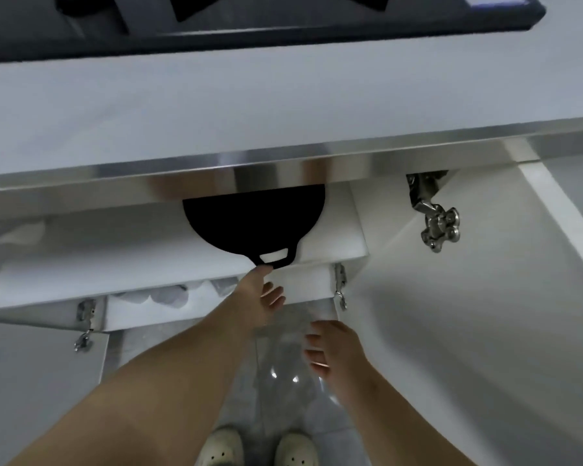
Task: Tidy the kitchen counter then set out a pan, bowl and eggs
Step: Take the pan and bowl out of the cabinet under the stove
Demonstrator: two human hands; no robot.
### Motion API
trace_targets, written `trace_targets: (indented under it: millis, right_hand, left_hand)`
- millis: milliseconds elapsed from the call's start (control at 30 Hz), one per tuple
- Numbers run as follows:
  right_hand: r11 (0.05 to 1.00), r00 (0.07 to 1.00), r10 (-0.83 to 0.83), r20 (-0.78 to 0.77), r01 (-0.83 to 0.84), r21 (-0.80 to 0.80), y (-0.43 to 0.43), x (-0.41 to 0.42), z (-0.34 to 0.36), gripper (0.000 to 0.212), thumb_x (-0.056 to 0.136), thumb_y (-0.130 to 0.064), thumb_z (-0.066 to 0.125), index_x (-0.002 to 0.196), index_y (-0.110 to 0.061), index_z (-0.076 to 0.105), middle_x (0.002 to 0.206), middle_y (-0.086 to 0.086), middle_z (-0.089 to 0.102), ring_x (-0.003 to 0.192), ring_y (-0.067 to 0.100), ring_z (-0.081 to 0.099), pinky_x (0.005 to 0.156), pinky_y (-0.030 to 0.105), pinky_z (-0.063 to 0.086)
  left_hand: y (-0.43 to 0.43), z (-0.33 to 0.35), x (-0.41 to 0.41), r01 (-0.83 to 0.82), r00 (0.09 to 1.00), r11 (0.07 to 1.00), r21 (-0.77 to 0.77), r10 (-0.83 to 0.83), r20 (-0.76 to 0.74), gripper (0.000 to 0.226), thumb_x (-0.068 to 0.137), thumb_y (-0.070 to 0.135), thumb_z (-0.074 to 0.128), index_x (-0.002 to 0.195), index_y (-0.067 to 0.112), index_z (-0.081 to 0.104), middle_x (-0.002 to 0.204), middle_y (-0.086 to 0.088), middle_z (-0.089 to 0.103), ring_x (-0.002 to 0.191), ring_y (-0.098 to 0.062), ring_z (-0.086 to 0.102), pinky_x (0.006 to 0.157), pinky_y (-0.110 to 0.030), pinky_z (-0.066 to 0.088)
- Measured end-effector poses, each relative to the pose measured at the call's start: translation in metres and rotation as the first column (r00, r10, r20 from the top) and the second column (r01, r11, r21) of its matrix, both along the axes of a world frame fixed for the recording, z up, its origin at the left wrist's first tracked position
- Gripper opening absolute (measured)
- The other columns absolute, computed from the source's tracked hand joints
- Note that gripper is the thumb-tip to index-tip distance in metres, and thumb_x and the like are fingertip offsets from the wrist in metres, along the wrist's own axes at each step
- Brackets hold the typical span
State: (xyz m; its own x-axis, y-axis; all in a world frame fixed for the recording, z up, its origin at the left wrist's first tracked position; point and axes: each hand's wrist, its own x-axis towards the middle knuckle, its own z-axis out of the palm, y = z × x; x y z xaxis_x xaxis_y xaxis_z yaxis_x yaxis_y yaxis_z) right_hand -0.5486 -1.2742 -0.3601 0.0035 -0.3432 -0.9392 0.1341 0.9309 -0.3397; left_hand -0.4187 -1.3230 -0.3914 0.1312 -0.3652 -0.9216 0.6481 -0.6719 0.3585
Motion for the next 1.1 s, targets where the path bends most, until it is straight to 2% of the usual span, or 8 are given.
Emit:
trace_targets:
  millis: [133,267,400,600,733,867,1033,1100]
  right_hand:
    - [1.0,0.999,0.03,-0.034,-0.03,0.01,-0.005,-0.001,-0.015,0.016,0.096,-0.011,0.046,0.08,-0.011,0.053,0.067,0.01,0.055,0.056,0.017,0.044,0.053,0.021,0.028]
    - [0.998,0.996,0.065,-0.062,-0.066,0.0,-0.007,0.002,-0.025,0.021,0.095,-0.012,0.048,0.075,-0.013,0.052,0.068,0.01,0.054,0.057,0.017,0.042,0.053,0.022,0.029]
    - [0.992,0.993,0.092,-0.07,-0.085,0.097,-0.007,0.0,-0.034,0.023,0.095,-0.01,0.047,0.072,-0.012,0.051,0.068,0.004,0.049,0.059,0.017,0.042,0.054,0.023,0.033]
    - [0.99,0.991,0.112,-0.066,-0.106,0.094,-0.006,-0.002,-0.033,0.028,0.095,-0.008,0.045,0.067,-0.011,0.047,0.065,0.006,0.047,0.054,0.018,0.042,0.054,0.023,0.029]
    - [0.987,0.994,0.104,0.022,-0.106,0.119,0.003,0.012,-0.022,0.034,0.096,-0.007,0.038,0.063,-0.013,0.036,0.046,0.0,0.044,0.041,0.011,0.039,0.046,0.018,0.027]
    - [0.987,0.985,0.158,-0.067,-0.157,0.024,0.018,0.025,0.006,0.017,0.094,-0.012,0.047,0.078,-0.012,0.053,0.068,0.005,0.055,0.061,0.018,0.048,0.059,0.025,0.038]
    - [0.961,0.961,0.255,-0.104,-0.264,-0.088,0.035,0.044,0.048,0.009,0.089,-0.009,0.042,0.082,-0.003,0.044,0.065,0.004,0.041,0.053,0.016,0.033,0.048,0.02,0.026]
    - [0.946,0.951,0.279,-0.132,-0.296,-0.134,0.04,0.05,0.064,0.021,0.094,-0.016,0.044,0.087,0.003,0.048,0.071,0.006,0.05,0.055,0.017,0.043,0.049,0.021,0.034]
  left_hand:
    - [-0.017,-0.027,-0.003,-0.083,0.997,0.997,-0.009,0.083,-0.005,0.022,0.094,0.025,0.055,0.11,0.012,0.046,0.091,-0.007,0.053,0.094,-0.021,0.06,0.085,-0.032,0.048]
    - [-0.027,-0.04,-0.005,-0.025,0.987,0.999,0.024,0.021,0.157,0.02,0.09,0.026,0.061,0.093,0.008,0.054,0.078,-0.005,0.058,0.068,-0.015,0.061,0.064,-0.029,0.052]
    - [-0.033,-0.05,-0.004,0.013,0.974,0.998,0.062,-0.027,0.224,0.025,0.089,0.028,0.062,0.095,0.005,0.055,0.075,-0.006,0.059,0.063,-0.013,0.059,0.058,-0.027,0.05]
    - [-0.019,-0.048,0.008,0.015,0.983,1.0,0.004,-0.016,0.183,0.018,0.097,0.01,0.046,0.109,-0.002,0.053,0.102,-0.015,0.061,0.088,-0.025,0.066,0.069,-0.033,0.053]
    - [0.02,-0.028,0.031,-0.112,0.988,0.989,-0.093,0.121,0.092,0.016,0.094,-0.005,0.044,0.107,-0.002,0.054,0.086,-0.011,0.063,0.075,-0.021,0.063,0.049,-0.025,0.057]
    - [0.057,0.009,0.049,-0.05,0.999,0.967,-0.25,0.051,-0.002,0.019,0.093,-0.006,0.045,0.101,0.005,0.058,0.084,-0.009,0.071,0.076,-0.018,0.069,0.061,-0.024,0.06]
    - [0.099,0.071,0.066,-0.041,0.997,0.956,-0.289,0.022,-0.068,0.024,0.082,-0.018,0.047,0.094,0.0,0.059,0.073,-0.012,0.072,0.065,-0.018,0.072,0.062,-0.029,0.06]
    - [0.116,0.089,0.071,-0.074,0.995,0.962,-0.264,0.052,-0.089,0.024,0.082,-0.02,0.045,0.089,-0.002,0.058,0.068,-0.013,0.071,0.06,-0.019,0.071,0.058,-0.03,0.06]
